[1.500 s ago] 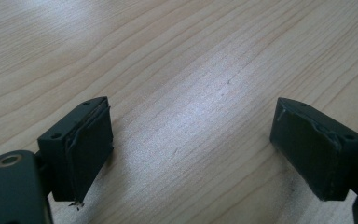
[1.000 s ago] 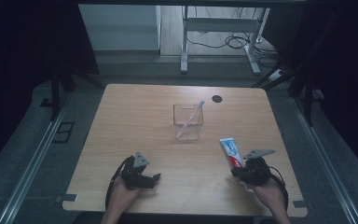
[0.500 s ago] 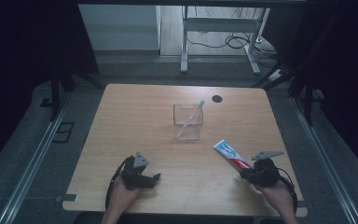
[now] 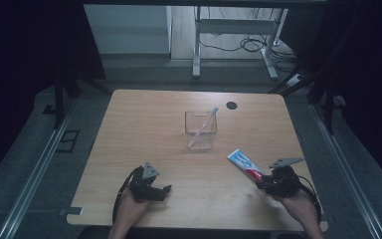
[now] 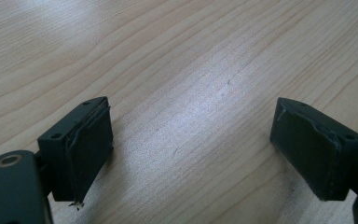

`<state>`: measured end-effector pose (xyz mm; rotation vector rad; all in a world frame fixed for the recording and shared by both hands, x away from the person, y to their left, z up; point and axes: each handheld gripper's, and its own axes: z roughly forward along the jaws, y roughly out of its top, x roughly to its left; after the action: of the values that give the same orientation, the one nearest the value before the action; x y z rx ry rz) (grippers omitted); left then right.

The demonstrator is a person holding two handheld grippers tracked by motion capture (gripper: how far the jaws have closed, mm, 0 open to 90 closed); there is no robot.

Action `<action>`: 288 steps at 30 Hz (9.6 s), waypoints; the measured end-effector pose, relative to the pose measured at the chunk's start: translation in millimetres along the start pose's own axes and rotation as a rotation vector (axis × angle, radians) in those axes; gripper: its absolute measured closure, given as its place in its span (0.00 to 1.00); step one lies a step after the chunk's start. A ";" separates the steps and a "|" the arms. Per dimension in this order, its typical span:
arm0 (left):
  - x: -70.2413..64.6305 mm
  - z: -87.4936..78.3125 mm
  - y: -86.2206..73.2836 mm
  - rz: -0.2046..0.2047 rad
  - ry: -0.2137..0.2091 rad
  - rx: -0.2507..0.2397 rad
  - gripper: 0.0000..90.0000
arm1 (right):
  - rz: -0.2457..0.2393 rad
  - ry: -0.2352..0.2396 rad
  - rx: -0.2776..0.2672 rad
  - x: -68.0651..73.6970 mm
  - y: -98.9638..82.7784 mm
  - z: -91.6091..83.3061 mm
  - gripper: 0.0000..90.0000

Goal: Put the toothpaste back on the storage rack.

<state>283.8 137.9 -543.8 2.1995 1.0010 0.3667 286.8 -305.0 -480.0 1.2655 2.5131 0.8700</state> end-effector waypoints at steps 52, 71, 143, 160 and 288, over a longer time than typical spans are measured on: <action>0.1 -0.1 0.1 0.000 -0.001 0.002 0.14 | -0.072 -0.083 0.314 -18.5 55.9 57.1 0.55; 0.1 -0.1 0.1 0.000 -0.001 0.002 0.14 | -0.073 -0.105 0.267 -14.7 54.3 46.3 0.80; 0.1 0.0 0.1 0.000 0.001 0.000 0.15 | -0.084 0.010 -0.180 19.6 119.2 -6.3 0.81; 0.1 0.0 0.1 0.000 0.001 0.000 0.15 | -0.112 0.034 -0.236 32.9 150.3 0.7 0.81; 0.7 -0.3 0.1 0.007 -0.001 0.005 0.14 | -0.081 0.048 -0.344 29.8 215.3 121.5 0.78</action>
<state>284.2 138.4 -543.5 2.2081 0.9942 0.3667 463.1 -131.8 -450.1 1.0357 2.2979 1.2587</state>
